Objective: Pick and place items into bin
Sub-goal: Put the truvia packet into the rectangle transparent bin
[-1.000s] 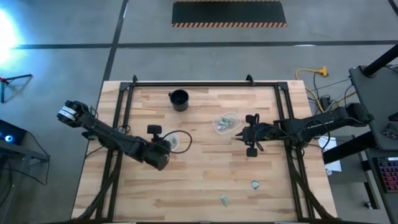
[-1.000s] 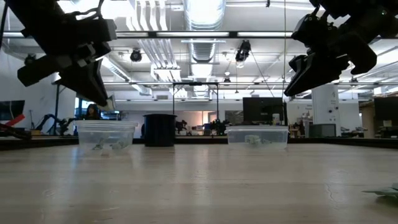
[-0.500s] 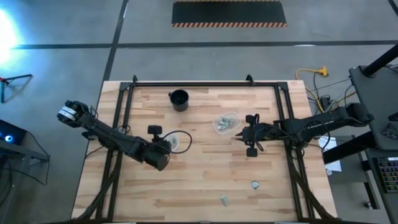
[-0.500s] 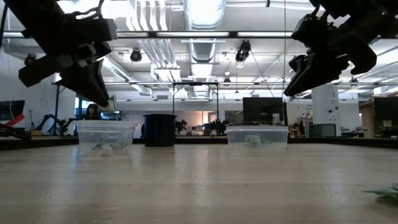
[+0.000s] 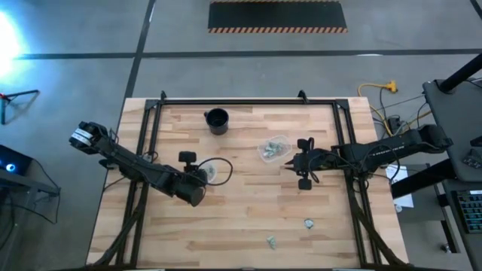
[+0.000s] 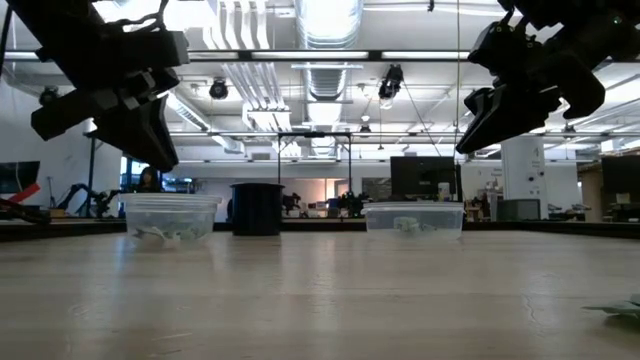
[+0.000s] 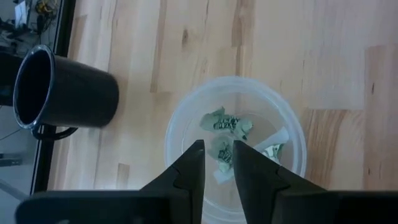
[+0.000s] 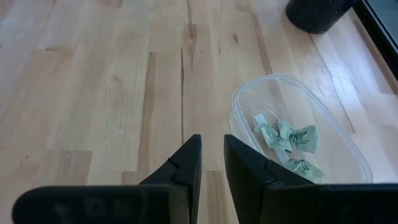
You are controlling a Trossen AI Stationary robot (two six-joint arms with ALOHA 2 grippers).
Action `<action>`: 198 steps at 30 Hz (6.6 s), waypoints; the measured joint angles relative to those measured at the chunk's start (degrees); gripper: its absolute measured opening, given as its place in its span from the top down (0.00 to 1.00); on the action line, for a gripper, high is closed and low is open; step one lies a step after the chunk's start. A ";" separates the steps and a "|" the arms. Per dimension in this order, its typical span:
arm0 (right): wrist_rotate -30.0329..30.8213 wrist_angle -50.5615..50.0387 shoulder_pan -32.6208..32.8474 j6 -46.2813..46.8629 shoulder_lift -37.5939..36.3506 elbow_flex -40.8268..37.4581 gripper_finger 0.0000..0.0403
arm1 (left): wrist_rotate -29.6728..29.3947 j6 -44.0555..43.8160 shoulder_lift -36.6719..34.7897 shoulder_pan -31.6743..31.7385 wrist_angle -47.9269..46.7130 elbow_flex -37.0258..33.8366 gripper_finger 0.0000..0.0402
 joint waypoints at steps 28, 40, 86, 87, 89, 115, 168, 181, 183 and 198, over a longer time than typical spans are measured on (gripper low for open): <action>4.96 -25.98 27.70 30.87 0.18 12.86 0.85 | -6.47 16.13 0.00 -0.24 16.97 3.79 0.84; 13.57 -25.50 44.79 52.49 9.51 12.67 0.85 | -6.99 16.52 0.00 -0.24 18.22 3.68 0.84; 10.03 -31.57 52.43 60.88 36.57 25.21 0.59 | -7.51 16.51 0.00 -0.24 19.51 2.70 0.84; 10.03 -31.53 52.39 60.88 36.77 25.21 0.59 | -7.51 16.51 -0.02 -0.24 19.49 2.70 0.84; 10.05 -31.38 52.37 60.88 37.39 25.19 0.59 | -7.51 16.51 -0.02 -0.24 19.51 2.70 0.84; 10.23 -31.51 52.35 60.97 39.10 25.06 0.79 | -7.51 16.51 -0.02 -0.24 19.49 2.70 0.84; 46.86 -51.22 30.42 43.02 30.77 28.46 0.98 | -7.47 16.53 0.00 -0.24 19.92 2.70 0.84; 47.12 -43.89 11.32 30.51 30.80 26.25 0.98 | -7.47 16.55 0.00 -0.24 19.92 2.70 0.84; 47.00 -40.44 9.36 26.32 30.80 25.86 0.98 | -7.47 16.55 0.00 -0.24 19.92 2.70 0.84; 30.53 -15.24 0.18 -1.23 30.84 21.85 0.98 | -7.47 16.55 0.00 -0.24 19.92 2.70 0.84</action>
